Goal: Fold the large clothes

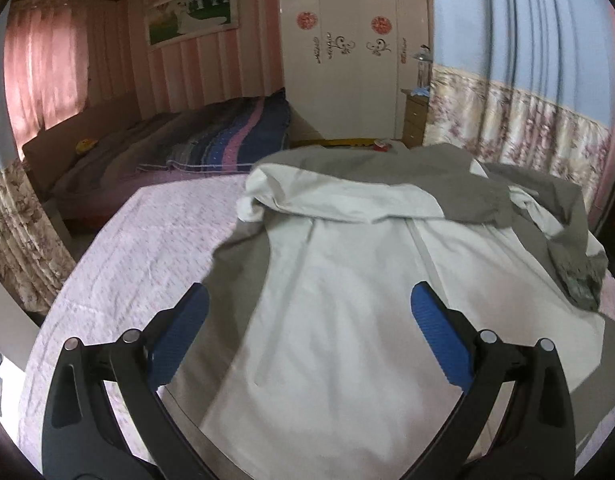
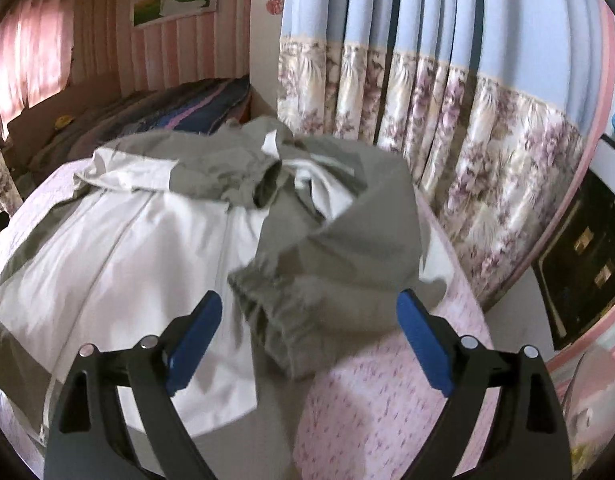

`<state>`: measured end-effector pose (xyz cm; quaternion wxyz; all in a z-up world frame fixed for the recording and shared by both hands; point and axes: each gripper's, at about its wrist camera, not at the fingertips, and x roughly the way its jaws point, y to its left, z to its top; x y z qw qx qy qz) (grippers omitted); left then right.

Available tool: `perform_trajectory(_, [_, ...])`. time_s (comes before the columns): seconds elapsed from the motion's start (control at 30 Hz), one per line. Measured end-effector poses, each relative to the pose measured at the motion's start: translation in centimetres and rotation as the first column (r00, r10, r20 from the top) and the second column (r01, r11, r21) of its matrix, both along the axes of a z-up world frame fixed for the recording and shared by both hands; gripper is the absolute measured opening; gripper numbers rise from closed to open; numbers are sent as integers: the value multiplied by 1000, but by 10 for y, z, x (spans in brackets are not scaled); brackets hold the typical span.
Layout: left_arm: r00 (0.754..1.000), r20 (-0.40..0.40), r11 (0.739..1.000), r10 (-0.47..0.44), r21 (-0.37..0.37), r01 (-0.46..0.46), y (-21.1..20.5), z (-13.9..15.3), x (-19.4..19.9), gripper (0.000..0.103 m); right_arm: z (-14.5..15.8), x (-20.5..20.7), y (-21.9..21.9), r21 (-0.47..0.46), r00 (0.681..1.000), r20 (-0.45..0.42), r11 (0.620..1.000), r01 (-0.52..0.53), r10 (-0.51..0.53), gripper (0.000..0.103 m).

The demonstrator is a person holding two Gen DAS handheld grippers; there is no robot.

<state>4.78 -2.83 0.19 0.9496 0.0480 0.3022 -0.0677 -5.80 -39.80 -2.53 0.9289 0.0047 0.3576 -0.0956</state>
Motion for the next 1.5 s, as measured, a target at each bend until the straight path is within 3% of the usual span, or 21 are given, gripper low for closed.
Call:
perform_trajectory(0.23, [1000,-23,1000,-18,14,19,0,-10,-5,100,-22,14,13,-19,998,-51,999,-36,35,89])
perform_trajectory(0.37, [999,-25,1000,-22,21,23,2,-10,-3,100,-44,40,14,-155,990,-136,988,12,-34,88])
perform_trajectory(0.4, [999,-24,1000,-22,22,22,4,-10,-3,100,-47,43,10,-169,987,-149,985,38,-64,80])
perform_trajectory(0.43, [999,-23,999,-22,23,22,5,-10,-3,100,-51,47,4,-166,982,-165,984,64,-92,56])
perform_trajectory(0.5, [999,-28,999,-23,27,24,8,-12,-1,100,-53,52,-5,-150,975,-186,984,97,-125,27])
perform_trajectory(0.6, [999,-33,999,-29,27,30,10,-12,3,100,-38,48,-11,-89,981,-136,988,129,-140,13])
perform_trajectory(0.7, [999,-26,999,-36,20,36,10,-9,6,100,-9,42,-4,20,993,-50,994,105,-104,11])
perform_trajectory(0.87, [999,-3,999,-45,-9,45,11,1,8,100,50,33,42,234,986,146,966,-108,75,11])
perform_trajectory(1.03, [1000,27,998,-14,-58,15,31,16,9,100,64,51,120,299,938,212,895,-331,276,12])
perform_trajectory(1.07, [1000,30,998,-2,-61,3,36,17,9,100,61,54,133,301,932,208,887,-349,296,17])
perform_trajectory(1.1, [1000,29,998,7,-62,-5,40,18,10,100,54,62,151,303,925,195,877,-372,325,27])
perform_trajectory(1.13, [1000,22,998,18,-61,-17,46,16,12,100,48,67,162,305,921,179,871,-385,345,53])
perform_trajectory(1.2, [999,6,998,41,-56,-41,55,13,15,100,37,73,182,302,921,168,871,-387,351,85])
perform_trajectory(1.37, [998,-35,996,56,-64,-58,68,2,17,100,35,67,185,258,932,187,900,-351,310,86])
perform_trajectory(1.5, [993,-112,990,-22,-141,6,47,-12,19,100,35,70,159,189,958,179,947,-258,225,86])
